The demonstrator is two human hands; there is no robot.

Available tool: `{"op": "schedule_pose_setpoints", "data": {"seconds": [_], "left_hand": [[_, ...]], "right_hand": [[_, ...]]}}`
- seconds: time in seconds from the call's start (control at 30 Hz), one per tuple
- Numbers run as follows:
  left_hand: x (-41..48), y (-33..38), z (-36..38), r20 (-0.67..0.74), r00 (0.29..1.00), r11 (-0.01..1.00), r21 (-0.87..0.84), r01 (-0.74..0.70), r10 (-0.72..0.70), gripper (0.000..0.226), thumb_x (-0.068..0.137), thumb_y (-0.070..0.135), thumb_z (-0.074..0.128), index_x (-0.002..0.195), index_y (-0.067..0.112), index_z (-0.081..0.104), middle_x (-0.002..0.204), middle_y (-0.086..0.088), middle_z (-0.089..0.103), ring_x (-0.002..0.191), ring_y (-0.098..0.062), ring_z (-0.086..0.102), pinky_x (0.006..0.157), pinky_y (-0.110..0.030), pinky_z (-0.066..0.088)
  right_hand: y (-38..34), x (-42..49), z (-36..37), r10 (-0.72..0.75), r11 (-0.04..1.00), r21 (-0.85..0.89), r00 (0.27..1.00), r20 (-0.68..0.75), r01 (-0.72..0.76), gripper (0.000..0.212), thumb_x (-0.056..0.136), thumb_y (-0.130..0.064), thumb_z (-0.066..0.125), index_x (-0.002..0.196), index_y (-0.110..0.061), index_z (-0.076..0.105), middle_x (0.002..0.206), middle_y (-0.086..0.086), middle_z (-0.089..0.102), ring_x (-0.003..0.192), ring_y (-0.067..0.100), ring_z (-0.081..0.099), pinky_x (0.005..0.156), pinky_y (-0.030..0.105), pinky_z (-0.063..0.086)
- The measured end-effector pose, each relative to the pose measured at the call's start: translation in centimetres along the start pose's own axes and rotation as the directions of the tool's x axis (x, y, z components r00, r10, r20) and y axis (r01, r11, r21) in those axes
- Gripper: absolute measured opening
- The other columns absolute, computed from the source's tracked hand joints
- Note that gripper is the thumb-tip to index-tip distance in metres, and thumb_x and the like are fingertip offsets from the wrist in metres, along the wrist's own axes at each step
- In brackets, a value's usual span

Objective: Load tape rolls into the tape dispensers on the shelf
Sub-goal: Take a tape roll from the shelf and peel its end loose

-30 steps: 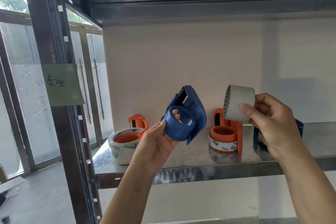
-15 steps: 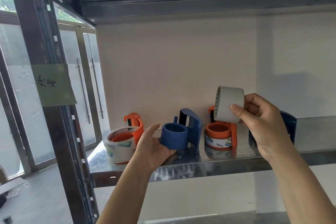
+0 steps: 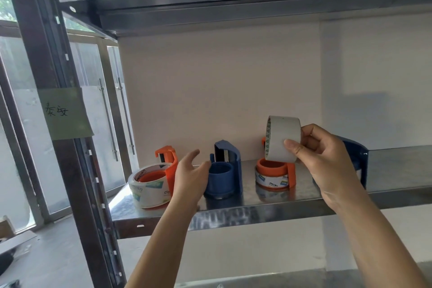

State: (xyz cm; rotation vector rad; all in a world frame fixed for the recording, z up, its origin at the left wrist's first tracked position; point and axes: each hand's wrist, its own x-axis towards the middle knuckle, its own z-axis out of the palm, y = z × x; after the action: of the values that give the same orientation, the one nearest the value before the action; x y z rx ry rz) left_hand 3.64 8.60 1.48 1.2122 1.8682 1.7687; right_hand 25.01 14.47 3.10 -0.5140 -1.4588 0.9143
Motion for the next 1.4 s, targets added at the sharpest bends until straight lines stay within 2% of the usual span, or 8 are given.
{"op": "schedule_pose_setpoints", "data": {"seconds": [0.17, 0.3, 0.47, 0.63, 1.0, 1.17, 1.27, 1.4], "left_hand": [[-2.5, 3.6, 0.7, 0.148, 0.965, 0.95, -0.26, -0.174, 0.217, 0.018, 0.084, 0.019, 0.07, 0.101, 0.019, 0.072, 0.097, 0.005, 0.075, 0.091, -0.01, 0.069, 0.08, -0.023, 0.056], [-4.1, 5.8, 2.6, 0.292, 0.914, 0.935, -0.298, -0.193, 0.282, 0.026, 0.079, 0.017, 0.073, 0.105, 0.014, 0.071, 0.096, 0.003, 0.075, 0.089, -0.006, 0.07, 0.074, -0.016, 0.054], [-5.1, 6.5, 4.7, 0.312, 0.907, 0.926, -0.335, -0.173, 0.282, 0.015, 0.077, 0.012, 0.074, 0.092, 0.011, 0.073, 0.089, -0.006, 0.076, 0.085, -0.022, 0.072, 0.081, -0.038, 0.058], [-6.2, 6.9, 6.5, 0.366, 0.863, 0.898, -0.396, -0.194, 0.348, 0.007, 0.077, 0.012, 0.074, 0.084, 0.012, 0.074, 0.085, -0.009, 0.075, 0.084, -0.029, 0.071, 0.08, -0.04, 0.058], [-9.6, 8.2, 11.2, 0.52, 0.74, 0.819, -0.569, -0.074, 0.427, 0.006, 0.081, 0.008, 0.069, 0.084, 0.005, 0.072, 0.083, -0.012, 0.075, 0.077, -0.022, 0.072, 0.067, -0.028, 0.058], [-11.8, 8.8, 12.7, 0.581, 0.697, 0.801, -0.598, 0.016, 0.42, 0.007, 0.082, 0.008, 0.068, 0.086, 0.002, 0.071, 0.088, -0.018, 0.074, 0.088, -0.039, 0.068, 0.085, -0.049, 0.053], [-12.5, 8.9, 12.9, 0.601, 0.684, 0.794, -0.605, 0.052, 0.413, 0.011, 0.083, 0.006, 0.067, 0.09, -0.003, 0.069, 0.091, -0.021, 0.072, 0.086, -0.033, 0.068, 0.088, -0.048, 0.052], [-12.4, 8.3, 12.8, 0.607, 0.684, 0.796, -0.602, 0.065, 0.404, 0.014, 0.083, 0.006, 0.067, 0.091, -0.005, 0.068, 0.092, -0.023, 0.071, 0.083, -0.03, 0.066, 0.086, -0.048, 0.052]], "right_hand": [[-0.7, -0.3, 0.1, 0.012, 1.0, -0.011, 0.999, 0.031, -0.011, 0.01, 0.082, -0.011, 0.069, 0.084, -0.008, 0.059, 0.077, -0.001, 0.072, 0.077, 0.013, 0.069, 0.069, 0.032, 0.056], [-1.5, -0.9, -0.1, 0.015, 1.0, -0.025, 0.999, 0.047, -0.014, 0.011, 0.082, -0.015, 0.069, 0.085, -0.01, 0.059, 0.082, 0.002, 0.073, 0.081, 0.015, 0.07, 0.071, 0.034, 0.058], [-2.7, -2.0, -1.2, 0.001, 0.994, -0.11, 1.0, 0.025, 0.002, 0.012, 0.082, -0.017, 0.07, 0.088, -0.013, 0.06, 0.084, -0.001, 0.072, 0.078, 0.012, 0.069, 0.06, 0.021, 0.053], [-4.1, -3.5, -3.3, -0.016, 0.983, -0.183, 0.998, -0.067, 0.004, 0.01, 0.08, -0.017, 0.072, 0.086, -0.014, 0.064, 0.081, -0.002, 0.073, 0.076, 0.009, 0.069, 0.068, 0.023, 0.056], [-7.0, -7.2, -8.2, -0.049, 0.934, -0.354, 0.962, -0.269, -0.052, 0.028, 0.083, -0.024, 0.069, 0.075, 0.001, 0.061, 0.058, 0.0, 0.057, 0.054, 0.004, 0.05, 0.053, 0.016, 0.041], [-8.1, -9.2, -10.1, -0.077, 0.915, -0.399, 0.939, -0.335, -0.067, 0.024, 0.083, -0.023, 0.07, 0.071, -0.003, 0.061, 0.061, 0.006, 0.059, 0.058, 0.012, 0.049, 0.055, 0.021, 0.039], [-8.3, -9.8, -10.5, -0.084, 0.898, -0.431, 0.931, -0.356, -0.084, 0.022, 0.083, -0.023, 0.07, 0.065, -0.015, 0.06, 0.051, -0.012, 0.057, 0.052, 0.002, 0.05, 0.053, 0.015, 0.039], [-8.0, -10.1, -10.0, -0.073, 0.89, -0.443, 0.927, -0.368, -0.106, 0.024, 0.083, -0.025, 0.07, 0.064, -0.016, 0.059, 0.054, -0.009, 0.057, 0.056, 0.008, 0.051, 0.058, 0.025, 0.042]]}}
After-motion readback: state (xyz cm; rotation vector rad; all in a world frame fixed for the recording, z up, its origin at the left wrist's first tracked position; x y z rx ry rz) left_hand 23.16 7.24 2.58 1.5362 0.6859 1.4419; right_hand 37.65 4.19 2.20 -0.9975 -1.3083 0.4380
